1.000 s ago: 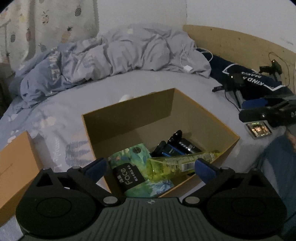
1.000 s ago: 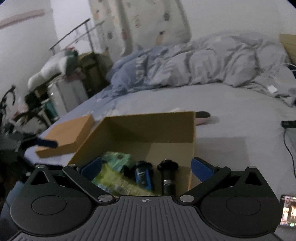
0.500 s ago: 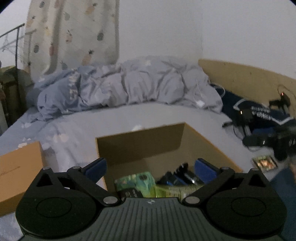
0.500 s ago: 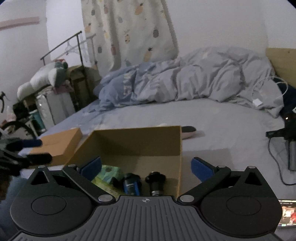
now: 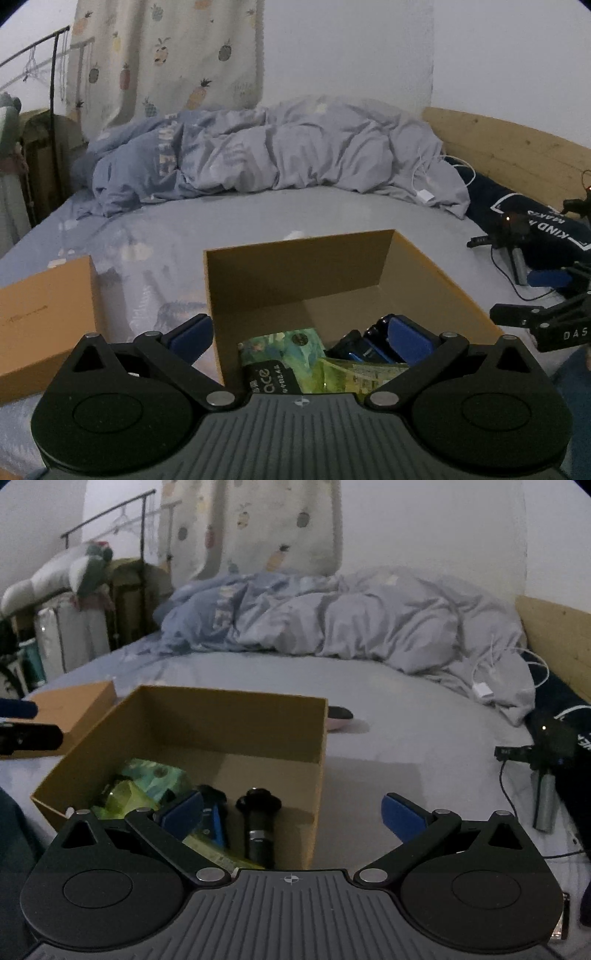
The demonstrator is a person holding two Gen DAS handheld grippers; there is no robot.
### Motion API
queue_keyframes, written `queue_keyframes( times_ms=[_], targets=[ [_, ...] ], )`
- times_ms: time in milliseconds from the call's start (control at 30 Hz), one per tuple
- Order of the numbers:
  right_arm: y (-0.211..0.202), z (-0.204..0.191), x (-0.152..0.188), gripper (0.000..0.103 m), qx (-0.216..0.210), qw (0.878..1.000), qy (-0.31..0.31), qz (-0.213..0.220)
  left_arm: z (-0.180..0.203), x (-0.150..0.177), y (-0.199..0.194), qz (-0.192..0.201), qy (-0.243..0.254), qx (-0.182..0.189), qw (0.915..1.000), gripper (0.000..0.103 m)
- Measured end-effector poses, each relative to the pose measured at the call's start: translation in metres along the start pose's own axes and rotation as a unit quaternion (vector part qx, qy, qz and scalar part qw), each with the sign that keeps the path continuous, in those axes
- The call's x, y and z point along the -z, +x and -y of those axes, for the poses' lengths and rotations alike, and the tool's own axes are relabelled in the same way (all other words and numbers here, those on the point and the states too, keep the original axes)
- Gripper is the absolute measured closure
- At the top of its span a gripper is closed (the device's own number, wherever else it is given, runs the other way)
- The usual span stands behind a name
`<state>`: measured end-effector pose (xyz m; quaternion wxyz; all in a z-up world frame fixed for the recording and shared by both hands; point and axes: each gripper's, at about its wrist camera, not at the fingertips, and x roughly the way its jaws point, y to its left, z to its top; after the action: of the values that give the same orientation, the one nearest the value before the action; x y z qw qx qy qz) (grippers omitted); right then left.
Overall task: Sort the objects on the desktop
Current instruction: 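Raise both grippers up and away from the cardboard box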
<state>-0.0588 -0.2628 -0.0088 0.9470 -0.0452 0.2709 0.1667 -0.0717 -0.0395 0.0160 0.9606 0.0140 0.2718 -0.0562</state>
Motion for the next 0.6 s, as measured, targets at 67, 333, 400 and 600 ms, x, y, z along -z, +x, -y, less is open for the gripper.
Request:
queue_keyframes(
  times_ms=[67, 333, 400, 600],
  targets=[
    [-0.001, -0.003, 0.0, 0.0, 0.001, 1.0, -0.004, 0.004, 0.001, 0.001, 0.0, -0.001, 0.004, -0.004, 1.0, 0.0],
    [-0.002, -0.008, 0.0, 0.0, 0.012, 1.0, -0.012, 0.015, 0.0, 0.0, -0.001, 0.0, -0.001, -0.003, 1.0, 0.0],
    [-0.002, -0.011, 0.0, 0.0, 0.012, 1.0, -0.017, 0.016, -0.001, -0.001, -0.001, -0.001, -0.003, -0.003, 1.0, 0.0],
    [-0.009, -0.027, 0.0, 0.0, -0.018, 0.998, -0.055, 0.035, -0.004, -0.005, -0.01, 0.014, -0.018, 0.005, 0.9997, 0.0]
  ],
)
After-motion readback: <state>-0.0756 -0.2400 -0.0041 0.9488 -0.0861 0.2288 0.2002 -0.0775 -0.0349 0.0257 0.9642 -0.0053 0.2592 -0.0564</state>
